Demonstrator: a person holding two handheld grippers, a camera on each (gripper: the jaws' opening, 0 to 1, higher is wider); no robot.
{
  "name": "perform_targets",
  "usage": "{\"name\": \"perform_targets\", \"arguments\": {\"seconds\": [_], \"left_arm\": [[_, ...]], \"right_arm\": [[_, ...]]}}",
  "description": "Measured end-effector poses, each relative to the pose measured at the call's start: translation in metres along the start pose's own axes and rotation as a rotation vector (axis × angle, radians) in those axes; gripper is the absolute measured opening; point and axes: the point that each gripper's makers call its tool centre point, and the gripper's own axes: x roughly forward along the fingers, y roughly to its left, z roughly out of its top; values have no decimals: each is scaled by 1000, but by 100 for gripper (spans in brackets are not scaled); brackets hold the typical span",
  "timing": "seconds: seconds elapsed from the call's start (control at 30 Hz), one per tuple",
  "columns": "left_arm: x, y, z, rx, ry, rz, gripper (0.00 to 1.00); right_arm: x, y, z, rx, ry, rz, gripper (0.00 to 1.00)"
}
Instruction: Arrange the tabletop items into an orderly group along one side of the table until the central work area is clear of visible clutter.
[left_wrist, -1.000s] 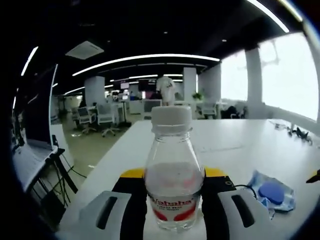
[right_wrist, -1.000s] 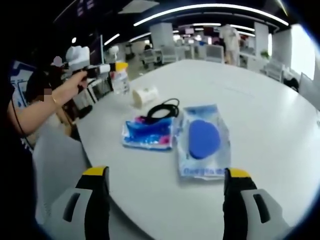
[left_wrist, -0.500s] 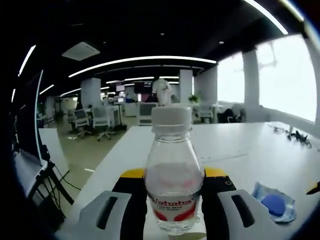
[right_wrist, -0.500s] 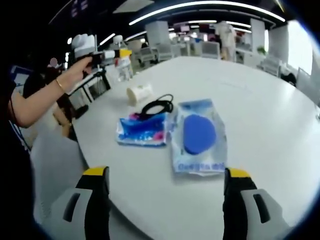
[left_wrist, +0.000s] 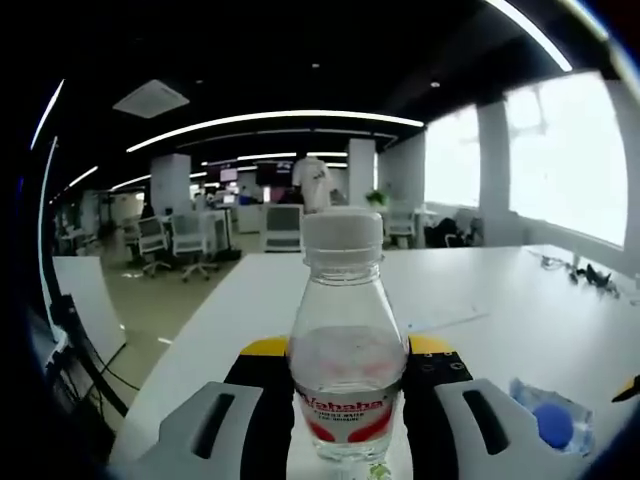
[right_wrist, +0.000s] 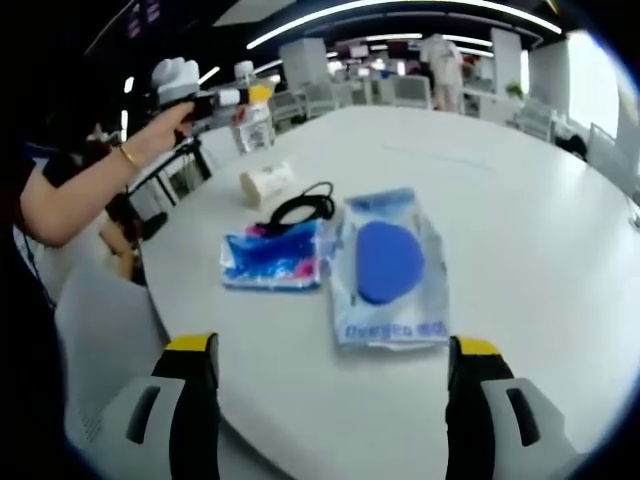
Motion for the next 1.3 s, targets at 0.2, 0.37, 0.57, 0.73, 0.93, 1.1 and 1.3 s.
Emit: {"name": "perform_targets", "arguments": {"seconds": [0.2,0.37,0.57,0.73,0.93,1.1,1.3], "left_arm": [[17,1,-8,-6,13,5,39],[31,4,-14,-34,15,18,39],[46,2,-19,-16,19,17,39],[65,5,-30,-9,18,21,39],[80,10,-38,22,29,32,39],[79,4,-43,-5,36,34,40],[80,1,-49,-8,49,42,40]], "right_arm": [[7,-4,-5,-22,35,-14,93],[10,-5,-12,-8,45,-6,93],[14,-4,-6,0,-3,3,94],[18,-4,-2,-24,-8,8,95],[22,-7,0,-46,6,9,95],[21,-6,6,-38,-16,21,95],[16,-8,11,-35,-32,15,95]]}}
